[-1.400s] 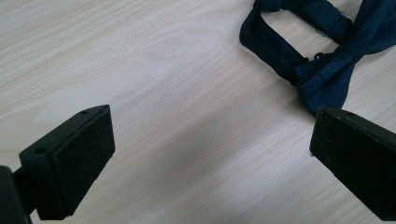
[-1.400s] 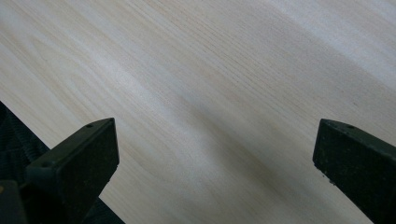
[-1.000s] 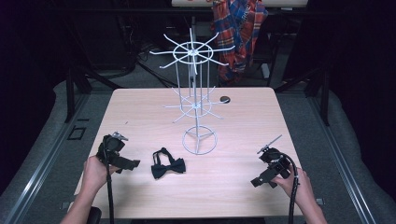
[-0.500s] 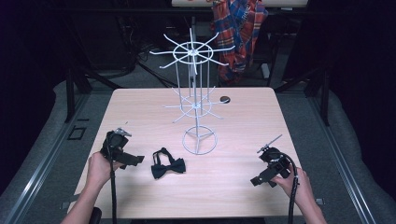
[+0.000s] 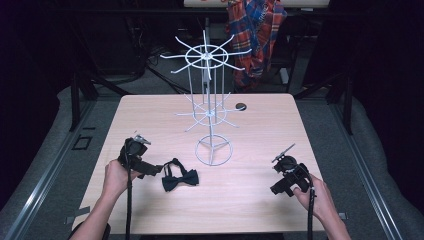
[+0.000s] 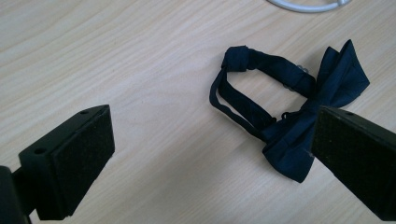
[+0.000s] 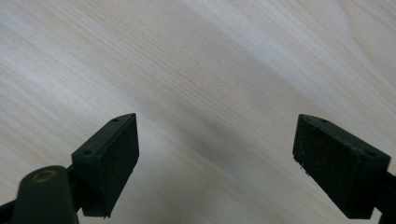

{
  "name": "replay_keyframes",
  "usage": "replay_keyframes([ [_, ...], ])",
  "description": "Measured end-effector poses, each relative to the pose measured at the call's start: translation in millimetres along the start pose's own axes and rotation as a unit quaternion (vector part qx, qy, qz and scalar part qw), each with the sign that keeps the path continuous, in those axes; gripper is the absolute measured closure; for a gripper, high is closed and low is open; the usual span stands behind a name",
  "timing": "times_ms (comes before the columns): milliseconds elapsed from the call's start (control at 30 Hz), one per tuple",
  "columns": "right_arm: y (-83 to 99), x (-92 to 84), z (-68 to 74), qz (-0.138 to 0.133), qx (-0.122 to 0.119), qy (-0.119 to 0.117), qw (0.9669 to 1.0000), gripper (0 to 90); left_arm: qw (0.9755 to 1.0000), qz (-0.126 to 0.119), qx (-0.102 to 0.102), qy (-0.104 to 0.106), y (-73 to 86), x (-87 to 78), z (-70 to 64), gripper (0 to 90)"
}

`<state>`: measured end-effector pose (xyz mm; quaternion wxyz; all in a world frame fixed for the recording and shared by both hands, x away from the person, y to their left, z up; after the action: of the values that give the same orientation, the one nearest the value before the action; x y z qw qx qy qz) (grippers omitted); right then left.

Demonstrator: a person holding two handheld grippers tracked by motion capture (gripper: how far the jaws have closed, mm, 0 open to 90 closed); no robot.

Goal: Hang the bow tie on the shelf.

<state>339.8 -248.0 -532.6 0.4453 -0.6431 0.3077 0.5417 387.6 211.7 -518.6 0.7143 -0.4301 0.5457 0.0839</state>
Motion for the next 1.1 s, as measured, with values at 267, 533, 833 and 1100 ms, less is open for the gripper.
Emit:
replay_keyframes([
  [267, 2.8, -13.9, -4.8, -0.028, 0.019, -0.012, 0.9994, 14.0, 0.9999, 0.0, 0.012, 0.0, -10.2, 6.2, -5.9, 0.2],
  [533, 5.5, -20.0, -9.2, -0.062, 0.047, -0.012, 0.9969, 14.7, 0.9999, 0.011, 0.002, 0.008, -16.1, 18.1, -5.5, 1.4],
  [833, 12.3, -21.6, -12.6, -0.089, 0.011, -0.065, 0.9938, 14.7, 0.9996, 0.025, 0.005, 0.011, -25.3, 34.1, -2.7, 0.9],
  [1100, 14.5, -22.3, -13.2, -0.099, 0.016, -0.073, 0.9923, 14.9, 0.9994, 0.026, 0.003, 0.023, -31.7, 46.3, -5.0, 27.6],
])
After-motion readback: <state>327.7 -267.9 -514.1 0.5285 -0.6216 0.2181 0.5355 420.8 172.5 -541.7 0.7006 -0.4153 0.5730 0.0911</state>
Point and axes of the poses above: each handheld gripper's, and its own axes: x roughly forward along the jaws, y roughly out of its underside, z roughly to its left, the point moved 2 cm from there along x, roughly forward along the jaws, and after that the axes turned 9 degrees about x, right-handed, at the moved point
